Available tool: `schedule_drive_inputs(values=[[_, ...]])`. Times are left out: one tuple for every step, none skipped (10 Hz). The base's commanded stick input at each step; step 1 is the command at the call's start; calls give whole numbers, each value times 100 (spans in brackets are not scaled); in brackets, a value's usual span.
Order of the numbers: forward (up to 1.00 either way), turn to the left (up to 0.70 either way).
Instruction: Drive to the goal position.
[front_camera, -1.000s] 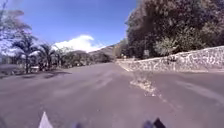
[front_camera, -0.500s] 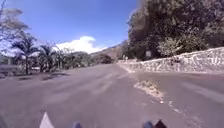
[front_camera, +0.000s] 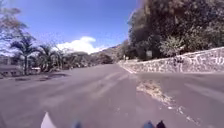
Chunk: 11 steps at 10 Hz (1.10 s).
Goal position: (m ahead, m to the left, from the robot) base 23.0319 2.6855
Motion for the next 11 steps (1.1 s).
schedule_drive_inputs(values=[[50,0],[50,0],[50,-50],[50,-50],[50,-50],[50,-50],[50,-50],[50,-26],[50,-10],[50,0],[50,0]])
